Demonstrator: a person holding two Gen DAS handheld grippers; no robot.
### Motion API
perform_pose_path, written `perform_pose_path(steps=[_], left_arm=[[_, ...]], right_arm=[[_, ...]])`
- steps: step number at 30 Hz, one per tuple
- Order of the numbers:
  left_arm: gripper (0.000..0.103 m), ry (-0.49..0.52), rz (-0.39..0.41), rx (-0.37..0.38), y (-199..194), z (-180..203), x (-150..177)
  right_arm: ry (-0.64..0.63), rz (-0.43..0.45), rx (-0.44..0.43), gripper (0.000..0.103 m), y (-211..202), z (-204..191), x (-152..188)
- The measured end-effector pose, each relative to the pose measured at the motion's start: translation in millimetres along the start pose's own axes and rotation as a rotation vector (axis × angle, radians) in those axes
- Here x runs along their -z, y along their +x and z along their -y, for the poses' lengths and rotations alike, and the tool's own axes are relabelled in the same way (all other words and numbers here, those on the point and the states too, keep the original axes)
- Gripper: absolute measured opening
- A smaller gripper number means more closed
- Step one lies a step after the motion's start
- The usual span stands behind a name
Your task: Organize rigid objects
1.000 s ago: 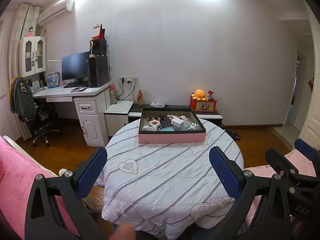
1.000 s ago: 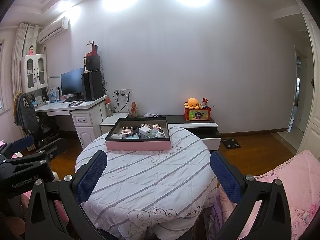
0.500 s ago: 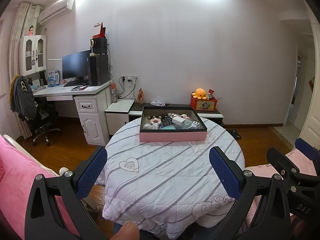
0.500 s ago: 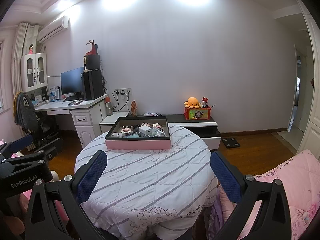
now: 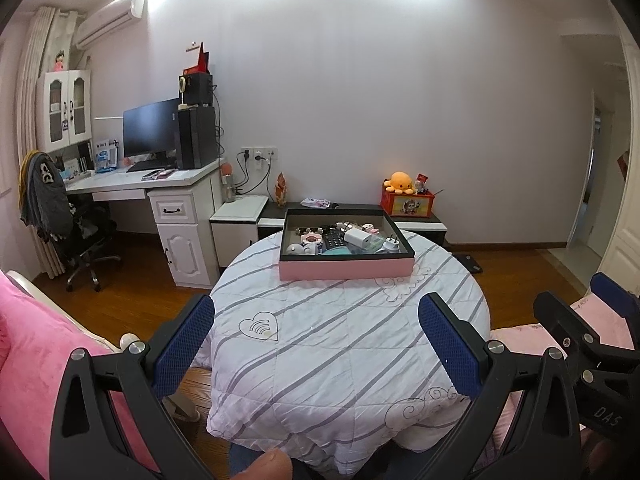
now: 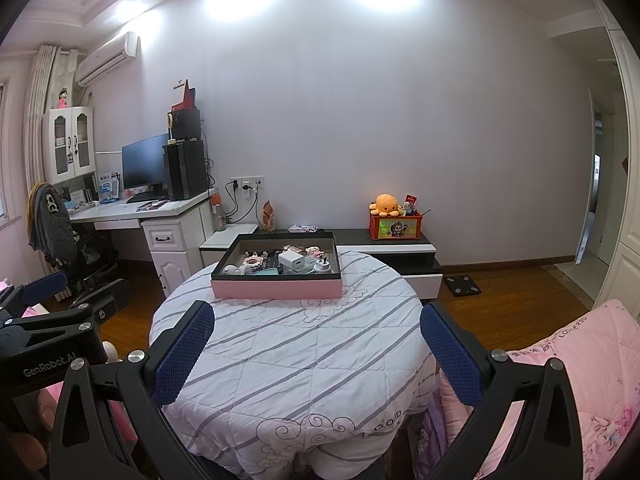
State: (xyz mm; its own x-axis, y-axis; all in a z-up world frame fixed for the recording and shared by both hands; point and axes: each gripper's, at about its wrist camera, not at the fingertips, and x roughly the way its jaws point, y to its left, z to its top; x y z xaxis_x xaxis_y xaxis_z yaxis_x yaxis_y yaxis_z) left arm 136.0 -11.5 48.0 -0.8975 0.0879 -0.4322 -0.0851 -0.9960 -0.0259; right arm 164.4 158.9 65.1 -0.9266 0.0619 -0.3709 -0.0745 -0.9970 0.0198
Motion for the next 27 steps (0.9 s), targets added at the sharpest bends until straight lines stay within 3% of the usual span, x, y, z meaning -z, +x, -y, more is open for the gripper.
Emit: perform_pose_path(steps=[27], left_arm=[[0.103, 0.019, -0.007, 0.021, 0.3, 3.7, 2.7]], right_arm=[[-0.006, -0.017, 0.0, 0.103, 4.0, -1.7, 2.8]])
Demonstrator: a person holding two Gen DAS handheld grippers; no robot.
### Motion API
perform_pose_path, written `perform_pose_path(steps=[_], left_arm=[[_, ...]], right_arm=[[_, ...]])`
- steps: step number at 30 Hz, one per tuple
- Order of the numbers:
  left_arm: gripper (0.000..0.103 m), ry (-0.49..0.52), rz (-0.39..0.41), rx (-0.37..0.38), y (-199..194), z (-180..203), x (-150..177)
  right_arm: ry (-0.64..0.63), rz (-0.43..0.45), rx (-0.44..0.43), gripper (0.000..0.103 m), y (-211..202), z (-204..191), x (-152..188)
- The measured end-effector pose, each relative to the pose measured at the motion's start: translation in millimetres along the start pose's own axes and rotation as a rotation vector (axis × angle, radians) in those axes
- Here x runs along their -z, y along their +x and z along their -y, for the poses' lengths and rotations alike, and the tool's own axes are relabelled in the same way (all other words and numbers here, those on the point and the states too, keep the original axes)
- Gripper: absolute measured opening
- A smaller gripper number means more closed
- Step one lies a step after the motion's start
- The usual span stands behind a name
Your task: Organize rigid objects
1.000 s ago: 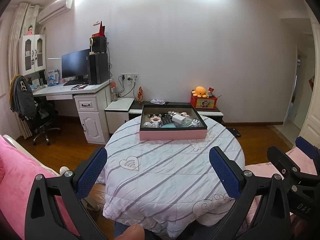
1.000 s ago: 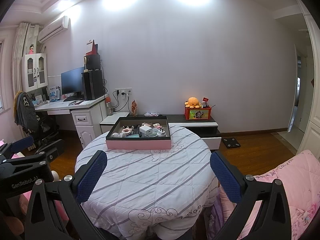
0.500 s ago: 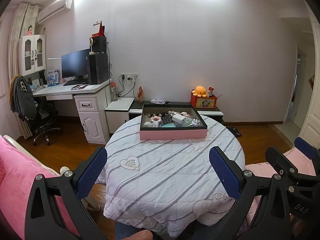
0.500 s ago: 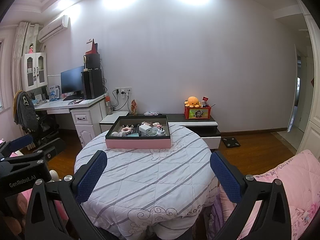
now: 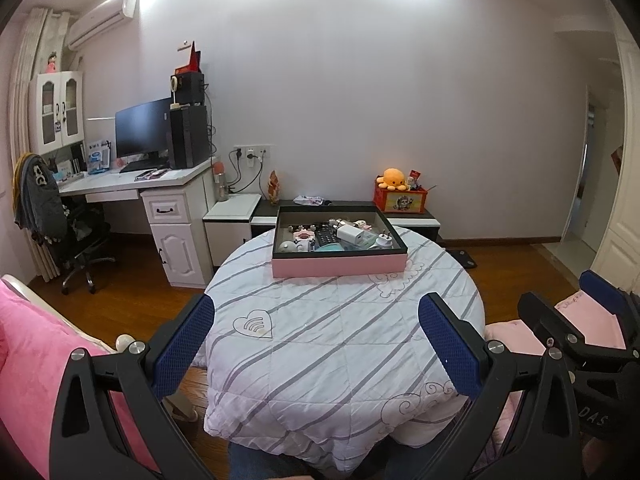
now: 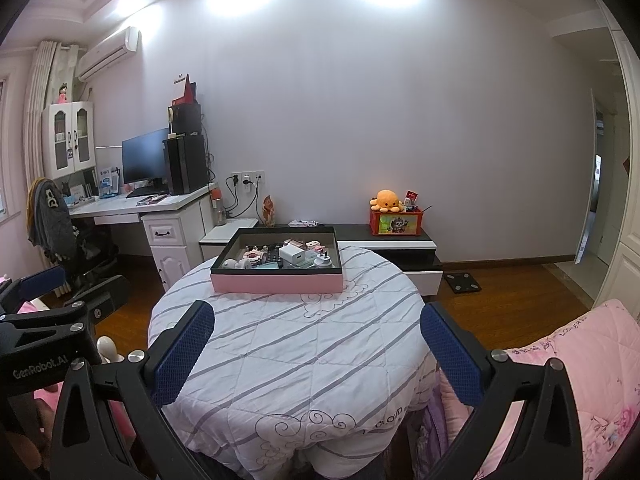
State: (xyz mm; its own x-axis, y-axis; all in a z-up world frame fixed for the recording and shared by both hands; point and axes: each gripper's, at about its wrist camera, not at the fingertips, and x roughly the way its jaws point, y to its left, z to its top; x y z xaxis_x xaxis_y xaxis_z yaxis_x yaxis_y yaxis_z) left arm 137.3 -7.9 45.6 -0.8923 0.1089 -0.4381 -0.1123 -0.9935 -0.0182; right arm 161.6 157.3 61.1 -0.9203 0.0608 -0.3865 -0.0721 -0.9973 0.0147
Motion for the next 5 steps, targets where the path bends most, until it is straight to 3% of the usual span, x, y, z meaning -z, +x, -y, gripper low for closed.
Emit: perform_pose_path(steps=[5], left_arm=[[0.103, -0.001, 0.007, -0.013, -1.1, 0.6, 0.0]], right_arm=[[0.0, -0.005, 0.0, 0.103, 0.3, 0.7, -0.5]])
